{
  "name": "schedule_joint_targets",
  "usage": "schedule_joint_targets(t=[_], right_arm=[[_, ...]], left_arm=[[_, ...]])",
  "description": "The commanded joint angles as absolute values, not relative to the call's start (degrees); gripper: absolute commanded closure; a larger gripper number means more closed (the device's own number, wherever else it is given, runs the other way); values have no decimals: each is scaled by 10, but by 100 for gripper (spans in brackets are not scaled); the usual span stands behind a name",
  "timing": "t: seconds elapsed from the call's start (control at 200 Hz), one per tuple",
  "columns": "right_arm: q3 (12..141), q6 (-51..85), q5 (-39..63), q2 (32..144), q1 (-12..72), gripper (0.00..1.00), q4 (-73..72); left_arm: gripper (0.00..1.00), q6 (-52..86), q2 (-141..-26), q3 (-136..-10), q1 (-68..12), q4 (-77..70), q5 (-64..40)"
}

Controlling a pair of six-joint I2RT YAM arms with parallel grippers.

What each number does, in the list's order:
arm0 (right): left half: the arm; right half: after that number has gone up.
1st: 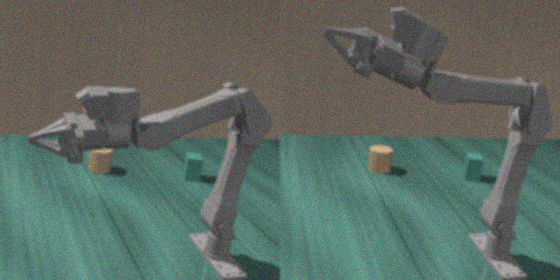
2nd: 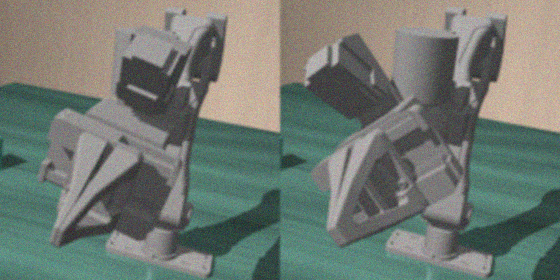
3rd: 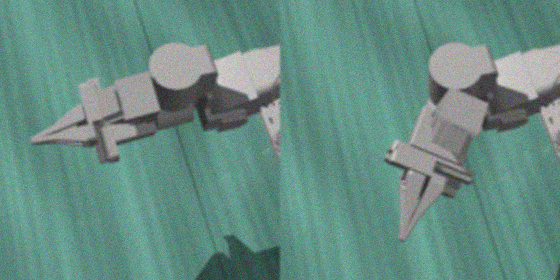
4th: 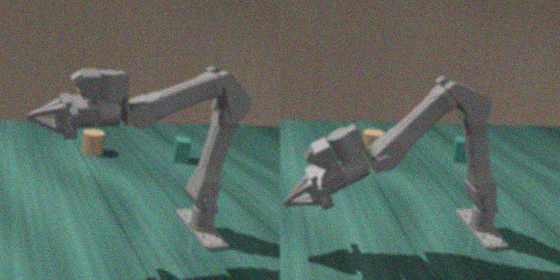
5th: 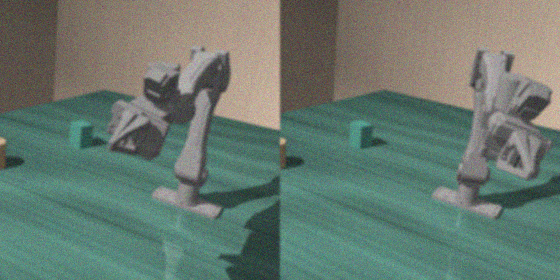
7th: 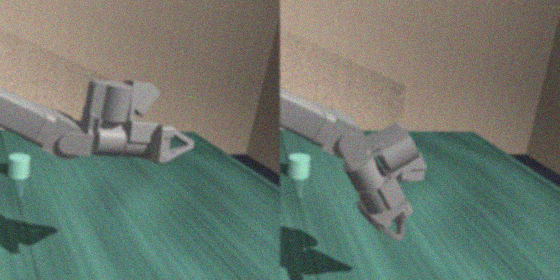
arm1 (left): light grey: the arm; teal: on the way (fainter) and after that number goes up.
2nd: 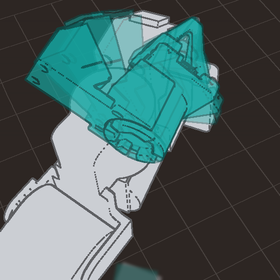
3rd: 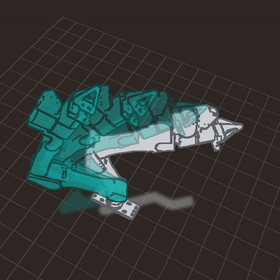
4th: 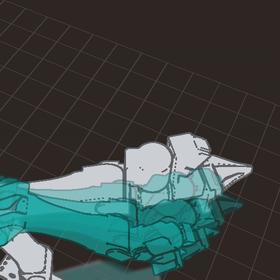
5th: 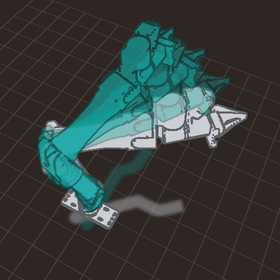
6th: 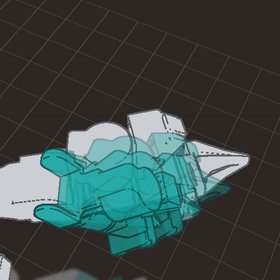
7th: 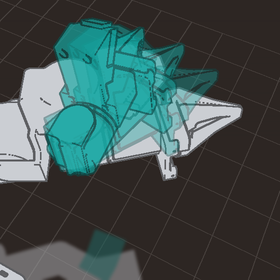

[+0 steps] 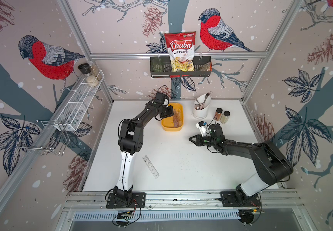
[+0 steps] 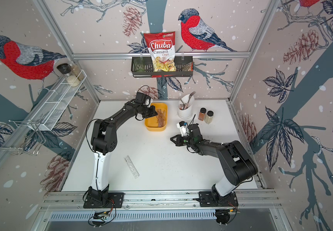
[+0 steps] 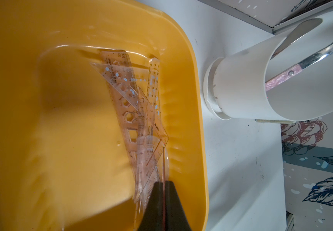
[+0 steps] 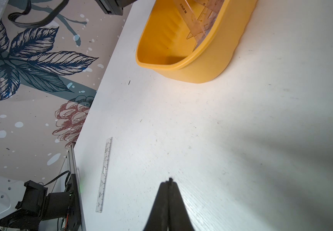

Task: Put the scattered rulers into the storage box
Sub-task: Place the ruler in the storage box, then move the ruler to the center of the board.

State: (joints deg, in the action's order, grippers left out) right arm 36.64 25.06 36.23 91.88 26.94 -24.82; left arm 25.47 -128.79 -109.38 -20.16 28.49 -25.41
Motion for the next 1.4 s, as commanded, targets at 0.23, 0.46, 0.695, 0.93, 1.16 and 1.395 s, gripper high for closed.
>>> schedule_joint_targets(t=[0.23,0.46,0.695,0.93,1.16,1.395], right_arm=[[371,250,372,921,267,91,-266],[374,248,372,913,268,91,-260],[379,240,357,894,276,87,-238],[414,194,221,875,394,85,-166],[519,149,31,971,599,73,-103],[638,132,-54,1106,724,50,-43]], left_arm=[[61,235,-1295,-1115,-205,312,-250],[40,209,-1273,-1165,-200,365,-169],[37,205,-1169,-1116,-194,368,-61],[38,278,-963,-799,-202,267,-64],[41,392,-729,-466,-174,190,6],[41,499,-568,-267,-155,164,21]])
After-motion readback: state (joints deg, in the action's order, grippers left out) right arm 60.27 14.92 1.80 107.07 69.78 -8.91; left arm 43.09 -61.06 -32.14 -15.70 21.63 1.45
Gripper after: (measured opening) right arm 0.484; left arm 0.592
